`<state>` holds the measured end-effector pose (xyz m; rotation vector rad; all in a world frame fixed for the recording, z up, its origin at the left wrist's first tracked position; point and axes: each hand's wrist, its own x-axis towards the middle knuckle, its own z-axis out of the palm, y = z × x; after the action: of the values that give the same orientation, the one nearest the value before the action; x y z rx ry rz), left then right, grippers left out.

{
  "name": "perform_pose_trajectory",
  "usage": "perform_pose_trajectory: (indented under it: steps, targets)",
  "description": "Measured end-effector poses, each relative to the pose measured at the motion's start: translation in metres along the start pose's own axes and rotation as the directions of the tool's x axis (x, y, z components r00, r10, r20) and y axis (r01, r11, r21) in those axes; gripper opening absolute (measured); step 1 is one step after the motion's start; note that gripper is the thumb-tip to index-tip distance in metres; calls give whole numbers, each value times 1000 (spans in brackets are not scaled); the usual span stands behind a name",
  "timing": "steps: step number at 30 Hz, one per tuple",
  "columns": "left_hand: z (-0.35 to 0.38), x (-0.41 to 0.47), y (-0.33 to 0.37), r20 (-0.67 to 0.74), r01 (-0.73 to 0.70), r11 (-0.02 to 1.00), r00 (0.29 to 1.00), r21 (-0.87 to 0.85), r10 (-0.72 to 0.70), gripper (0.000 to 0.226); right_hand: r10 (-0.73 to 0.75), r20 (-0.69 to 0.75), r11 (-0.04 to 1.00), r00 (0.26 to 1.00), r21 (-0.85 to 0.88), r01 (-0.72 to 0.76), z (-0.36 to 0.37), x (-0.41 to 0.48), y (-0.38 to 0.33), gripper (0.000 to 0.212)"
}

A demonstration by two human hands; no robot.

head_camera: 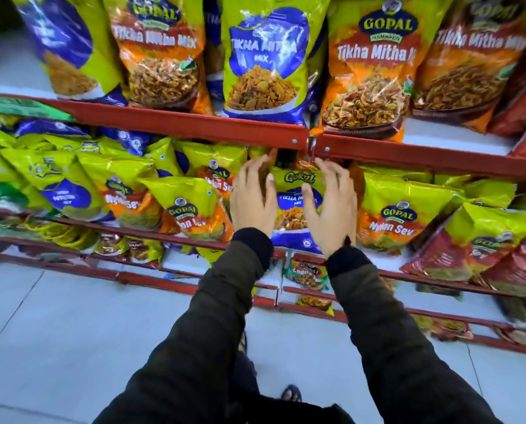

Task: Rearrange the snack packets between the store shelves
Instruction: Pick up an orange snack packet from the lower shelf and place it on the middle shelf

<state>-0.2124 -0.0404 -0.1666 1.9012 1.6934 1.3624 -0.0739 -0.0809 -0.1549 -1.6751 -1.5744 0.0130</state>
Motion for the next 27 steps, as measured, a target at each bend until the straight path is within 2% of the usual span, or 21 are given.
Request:
perform_pose_trajectory:
  steps: [3,6,11,16,19,22,24,25,27]
  targets:
    - [-36,34,12,-110,-121,992,986,22,123,37,-80,-89,994,993,62,86,-5,29,-43,47]
    - [-68,70,14,-200,-161,986,965,52,169,38,-100,-119,982,988,151,117,-3,59,-83,48]
    - [-116,128,-1,-296,-128,991,946,27,130,41,-64,-25,906,998,417,69,24,107,-142,50]
    - [-145,187,-39,-281,-11,995,960,-94,-16,50,76,186,843,980,512,-163,69,154,-183,64]
    - [-157,225,-58,-227,70,989,969,-134,-99,55,167,263,769,950,568,-293,91,182,-201,62]
    - [-162,259,-71,-191,143,979,967,-145,-169,56,211,244,729,946,606,-319,111,204,-208,67]
    - [-162,277,-75,-153,184,967,965,-174,-211,48,241,201,718,949,621,-314,120,214,-210,74]
    - [-162,283,-77,-132,203,955,963,-215,-234,46,249,179,723,952,620,-306,123,217,-209,70]
    - [-160,292,-81,-83,250,894,950,-371,-300,46,255,131,726,958,628,-279,126,222,-209,44]
